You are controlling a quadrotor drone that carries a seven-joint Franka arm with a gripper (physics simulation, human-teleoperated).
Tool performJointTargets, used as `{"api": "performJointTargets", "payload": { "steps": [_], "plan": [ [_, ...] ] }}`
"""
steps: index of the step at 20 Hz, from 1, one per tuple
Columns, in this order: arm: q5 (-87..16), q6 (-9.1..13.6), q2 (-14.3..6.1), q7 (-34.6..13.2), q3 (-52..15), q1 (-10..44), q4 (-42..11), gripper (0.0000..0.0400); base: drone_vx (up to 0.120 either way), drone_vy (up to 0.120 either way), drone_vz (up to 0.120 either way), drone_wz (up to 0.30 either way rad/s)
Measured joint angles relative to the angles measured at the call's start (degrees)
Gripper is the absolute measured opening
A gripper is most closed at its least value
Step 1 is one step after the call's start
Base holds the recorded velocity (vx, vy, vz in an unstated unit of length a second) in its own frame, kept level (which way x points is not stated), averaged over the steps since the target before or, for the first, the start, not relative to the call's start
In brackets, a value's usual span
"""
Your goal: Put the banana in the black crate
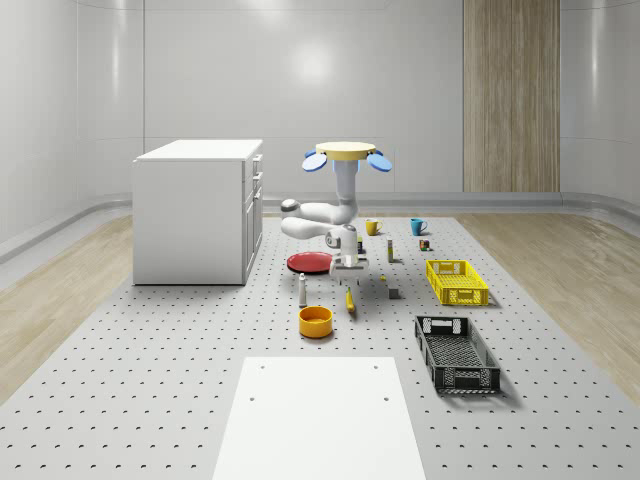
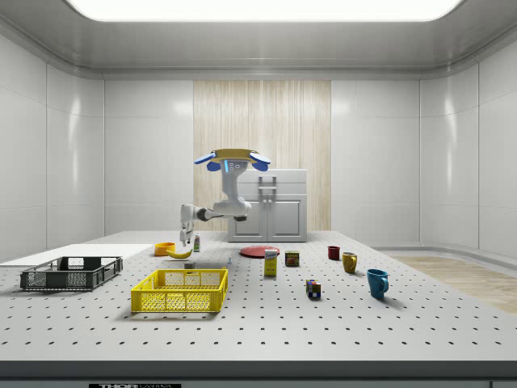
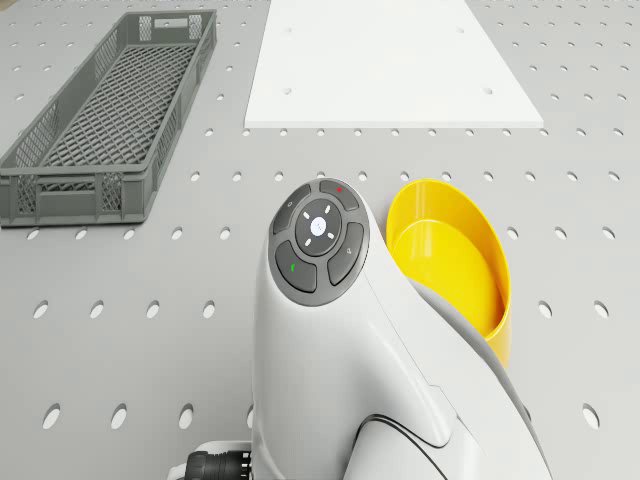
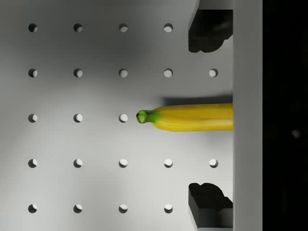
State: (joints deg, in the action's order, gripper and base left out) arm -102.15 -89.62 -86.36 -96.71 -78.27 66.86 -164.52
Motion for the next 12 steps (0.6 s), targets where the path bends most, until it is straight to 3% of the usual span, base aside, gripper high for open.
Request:
{"api": "performJointTargets", "payload": {
  "steps": [6, 12],
  "plan": [
    [0.17, -0.39, -0.42, -0.07, -0.06, 0.09, 0.02, 0.0400, 0.113, 0.000, 0.000, 0.000],
    [-2.38, -1.77, -0.95, -0.07, 2.74, 0.43, 0.55, 0.0400, 0.000, 0.000, 0.000, 0.000]
  ]
}}
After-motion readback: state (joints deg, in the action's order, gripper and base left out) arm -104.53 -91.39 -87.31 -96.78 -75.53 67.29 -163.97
